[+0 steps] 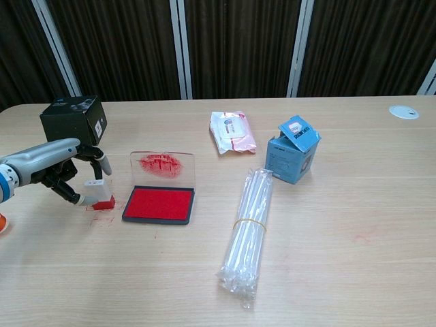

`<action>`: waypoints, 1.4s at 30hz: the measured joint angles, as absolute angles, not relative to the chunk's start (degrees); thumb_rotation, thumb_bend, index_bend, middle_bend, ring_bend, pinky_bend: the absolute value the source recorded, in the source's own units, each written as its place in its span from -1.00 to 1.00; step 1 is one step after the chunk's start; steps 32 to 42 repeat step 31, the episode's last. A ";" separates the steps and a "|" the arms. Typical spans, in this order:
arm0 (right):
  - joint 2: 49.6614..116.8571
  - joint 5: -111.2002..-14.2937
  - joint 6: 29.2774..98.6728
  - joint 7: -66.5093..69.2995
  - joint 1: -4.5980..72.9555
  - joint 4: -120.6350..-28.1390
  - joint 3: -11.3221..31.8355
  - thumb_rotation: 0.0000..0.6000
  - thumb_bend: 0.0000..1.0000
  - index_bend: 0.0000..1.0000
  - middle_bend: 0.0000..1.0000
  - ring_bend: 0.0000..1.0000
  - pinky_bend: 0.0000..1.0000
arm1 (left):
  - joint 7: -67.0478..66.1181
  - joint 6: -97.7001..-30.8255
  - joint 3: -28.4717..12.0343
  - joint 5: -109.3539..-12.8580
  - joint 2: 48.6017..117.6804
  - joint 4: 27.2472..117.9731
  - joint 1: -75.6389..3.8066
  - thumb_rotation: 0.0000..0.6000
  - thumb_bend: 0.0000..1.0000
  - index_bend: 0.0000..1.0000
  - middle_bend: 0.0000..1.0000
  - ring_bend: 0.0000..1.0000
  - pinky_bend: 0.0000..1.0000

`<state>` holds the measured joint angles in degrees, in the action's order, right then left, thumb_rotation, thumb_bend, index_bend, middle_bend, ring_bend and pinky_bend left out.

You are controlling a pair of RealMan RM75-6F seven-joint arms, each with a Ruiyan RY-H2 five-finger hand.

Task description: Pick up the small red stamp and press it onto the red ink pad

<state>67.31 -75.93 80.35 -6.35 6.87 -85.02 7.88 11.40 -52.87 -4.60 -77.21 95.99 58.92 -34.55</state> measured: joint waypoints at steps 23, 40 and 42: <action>64.98 -78.77 82.59 -3.99 5.85 -89.08 7.20 1.00 -1.00 -1.00 -1.00 -1.00 -1.00 | -0.96 -75.78 -5.44 -80.54 77.19 81.33 -23.96 1.00 -1.00 -1.00 -1.00 -1.00 -1.00; 63.15 -80.15 84.31 -2.36 5.14 -91.12 7.25 1.00 -1.00 -1.00 -1.00 -1.00 -1.00 | -13.75 -85.26 -1.92 -81.68 69.08 95.87 -15.27 1.00 -1.00 -1.00 -1.00 -1.00 -1.00; 63.15 -80.15 84.31 -2.36 5.14 -91.12 7.25 1.00 -1.00 -1.00 -1.00 -1.00 -1.00 | -13.75 -85.26 -1.92 -81.68 69.08 95.87 -15.27 1.00 -1.00 -1.00 -1.00 -1.00 -1.00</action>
